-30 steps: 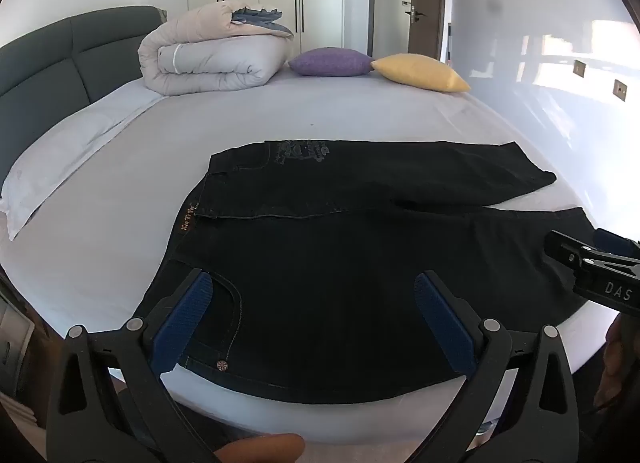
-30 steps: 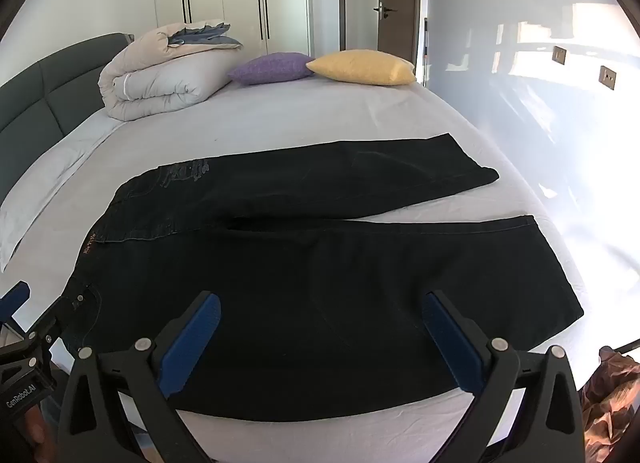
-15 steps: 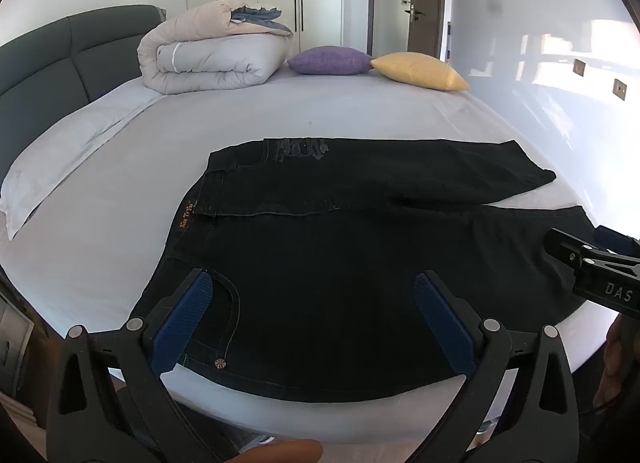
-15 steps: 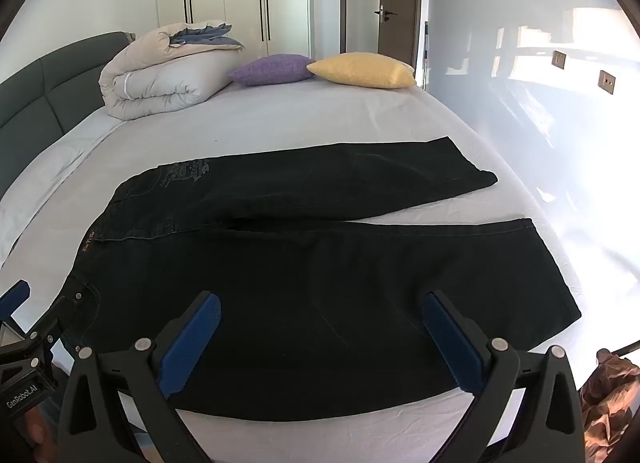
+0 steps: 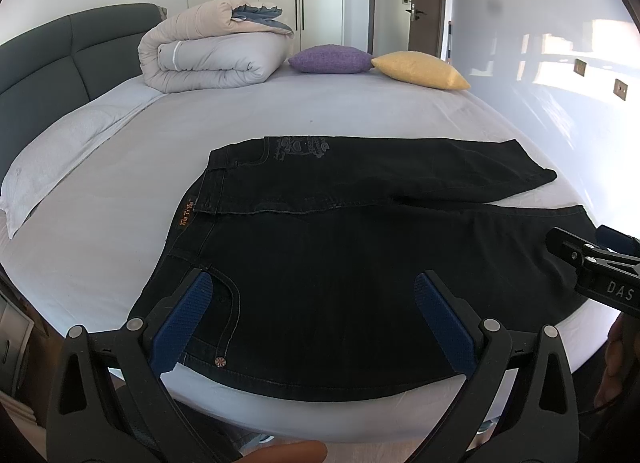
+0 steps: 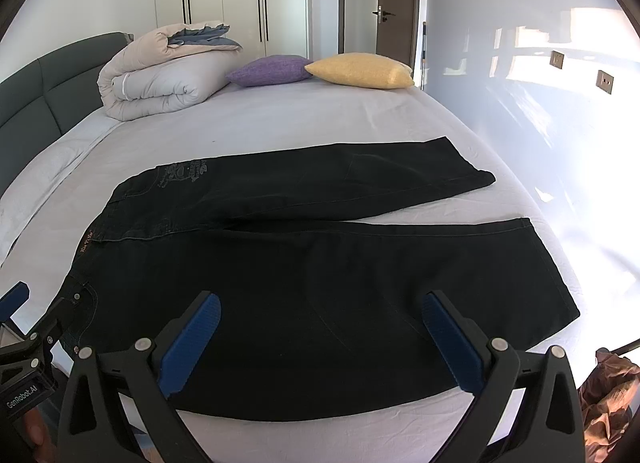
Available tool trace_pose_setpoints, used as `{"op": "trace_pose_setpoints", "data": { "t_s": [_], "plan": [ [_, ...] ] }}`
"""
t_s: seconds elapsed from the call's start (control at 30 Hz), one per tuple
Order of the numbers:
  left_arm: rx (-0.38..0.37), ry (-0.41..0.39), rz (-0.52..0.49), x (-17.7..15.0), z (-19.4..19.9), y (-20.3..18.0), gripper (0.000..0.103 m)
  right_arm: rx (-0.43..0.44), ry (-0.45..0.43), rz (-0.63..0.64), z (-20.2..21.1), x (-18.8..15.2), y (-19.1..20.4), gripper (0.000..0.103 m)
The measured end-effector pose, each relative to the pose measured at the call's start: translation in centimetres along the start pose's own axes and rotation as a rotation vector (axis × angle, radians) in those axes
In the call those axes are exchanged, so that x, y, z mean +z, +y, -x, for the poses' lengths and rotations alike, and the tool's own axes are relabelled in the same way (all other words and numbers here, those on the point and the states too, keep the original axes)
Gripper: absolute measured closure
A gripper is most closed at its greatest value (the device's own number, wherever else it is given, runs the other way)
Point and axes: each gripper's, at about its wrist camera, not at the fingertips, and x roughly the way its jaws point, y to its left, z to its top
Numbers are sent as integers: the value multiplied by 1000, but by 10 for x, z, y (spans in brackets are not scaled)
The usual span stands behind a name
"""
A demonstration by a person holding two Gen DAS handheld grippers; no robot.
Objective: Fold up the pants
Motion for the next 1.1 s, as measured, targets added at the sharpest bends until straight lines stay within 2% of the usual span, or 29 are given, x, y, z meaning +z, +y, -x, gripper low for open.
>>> {"op": "trace_pose_setpoints", "data": {
  "t_s": [1.1],
  "plan": [
    [-6, 6, 3, -8, -5, 2, 0, -6, 6, 4, -5, 0, -7, 0]
  ]
}}
